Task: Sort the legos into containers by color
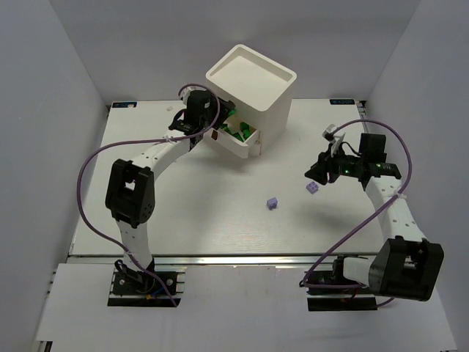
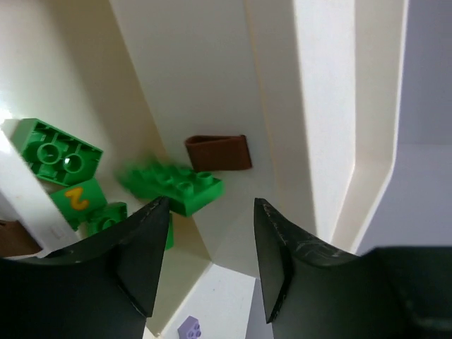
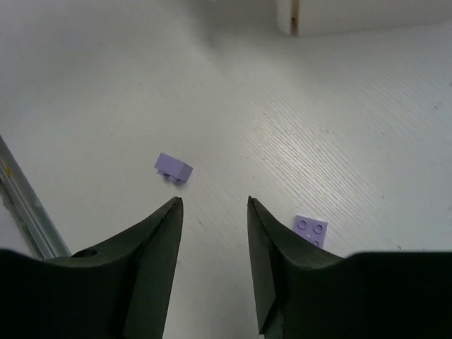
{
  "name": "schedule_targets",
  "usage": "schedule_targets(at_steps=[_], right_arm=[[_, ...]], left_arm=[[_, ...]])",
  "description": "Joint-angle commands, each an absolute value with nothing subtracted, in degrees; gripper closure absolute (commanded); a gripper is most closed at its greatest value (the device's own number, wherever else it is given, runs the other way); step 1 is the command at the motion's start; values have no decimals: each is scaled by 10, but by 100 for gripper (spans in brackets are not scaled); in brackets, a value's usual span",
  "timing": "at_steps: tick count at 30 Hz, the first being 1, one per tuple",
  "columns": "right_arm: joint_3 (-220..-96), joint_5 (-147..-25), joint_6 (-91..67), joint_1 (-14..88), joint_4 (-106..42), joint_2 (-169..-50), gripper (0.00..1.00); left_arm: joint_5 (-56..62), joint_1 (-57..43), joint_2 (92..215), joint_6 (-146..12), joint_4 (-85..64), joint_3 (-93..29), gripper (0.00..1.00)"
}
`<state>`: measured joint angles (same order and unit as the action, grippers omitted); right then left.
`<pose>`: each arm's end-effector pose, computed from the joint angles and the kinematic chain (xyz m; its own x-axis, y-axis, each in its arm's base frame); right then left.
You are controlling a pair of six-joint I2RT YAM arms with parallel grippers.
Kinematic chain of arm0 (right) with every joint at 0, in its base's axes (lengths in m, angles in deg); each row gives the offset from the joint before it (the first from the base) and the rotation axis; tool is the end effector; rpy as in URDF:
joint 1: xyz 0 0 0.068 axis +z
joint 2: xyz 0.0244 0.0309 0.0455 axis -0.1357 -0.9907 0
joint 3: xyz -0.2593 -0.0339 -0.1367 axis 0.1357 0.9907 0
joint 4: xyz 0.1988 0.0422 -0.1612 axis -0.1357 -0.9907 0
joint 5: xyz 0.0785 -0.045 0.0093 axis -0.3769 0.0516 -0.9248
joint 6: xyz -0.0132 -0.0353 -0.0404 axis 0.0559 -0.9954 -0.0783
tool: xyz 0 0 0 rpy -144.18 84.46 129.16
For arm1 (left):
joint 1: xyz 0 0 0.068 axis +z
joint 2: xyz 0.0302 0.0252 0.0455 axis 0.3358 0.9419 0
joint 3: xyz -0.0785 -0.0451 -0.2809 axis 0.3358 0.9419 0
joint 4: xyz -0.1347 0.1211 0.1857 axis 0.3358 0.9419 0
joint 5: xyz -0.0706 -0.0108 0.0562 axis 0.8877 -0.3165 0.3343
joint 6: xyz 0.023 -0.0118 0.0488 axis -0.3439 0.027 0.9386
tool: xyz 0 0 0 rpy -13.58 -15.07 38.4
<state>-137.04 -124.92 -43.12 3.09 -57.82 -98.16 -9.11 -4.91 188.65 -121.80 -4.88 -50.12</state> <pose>0.2469 0.0071 0.3113 -0.3962 -0.2515 -0.8830 -0.7179 0.6844 0.1271 0.4292 -0.1931 0.3086 -0.4758 -0.7883 -0.3901 -0.1983 0.5283 -0.8256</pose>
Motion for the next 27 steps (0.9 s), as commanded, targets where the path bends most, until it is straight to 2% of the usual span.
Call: schedule_targets(at_steps=[1, 2, 4, 5, 6, 8, 9, 13, 14, 15, 16, 19, 20, 21, 23, 27], right_arm=[[-1388, -1326, -599, 52, -656, -982, 52], [-1395, -1345, -628, 62, -670, -988, 51], [-1401, -1352, -681, 77, -679, -995, 54], [-1410, -1346, -684, 95, -674, -1005, 58], [-1417, -1339, -681, 123, -664, -1013, 73], [-1433, -1306, -666, 159, -629, -1038, 89], [-1452, -1295, -656, 174, -613, -1046, 97], [-1518, -1214, -599, 293, -534, -1103, 100], [-1536, -1173, -576, 311, -525, -1131, 100], [-1572, -1148, -561, 326, -515, -1147, 99], [-1592, -1119, -550, 372, -504, -1164, 99], [-1678, -993, -518, 425, -484, -1245, 100], [-1702, -933, -515, 448, -490, -1289, 100], [-1727, -900, -505, 466, -494, -1311, 100], [-1796, -808, -498, 490, -505, -1377, 100], [-1858, -698, -495, 515, -516, -1442, 100]], left_arm=[[-54, -43, 1844, -1216, -82, -507, 39], [-53, -43, 1837, -1212, -82, -506, 40], [-53, -43, 1814, -1192, -82, -500, 48], [-53, -43, 1803, -1182, -81, -491, 58], [-53, -43, 1791, -1168, -76, -484, 84], [-53, -43, 1744, -1131, -64, -463, 99], [-62, -43, 1724, -1119, -51, -433, 100], [-81, -43, 1620, -1069, -28, -332, 100], [-86, -43, 1576, -1045, -20, -315, 99], [-98, -43, 1551, -1036, 2, -295, 93], [-107, -43, 1525, -1027, 13, -251, 80], [-143, -43, 1421, -1024, 62, -180, 57], [-151, -43, 1393, -1031, 74, -133, 45], [-154, -43, 1339, -1036, 94, -112, 40], [-164, -43, 1286, -1052, 112, -57, 32], [-165, -43, 1189, -1071, 162, 2, 28]])
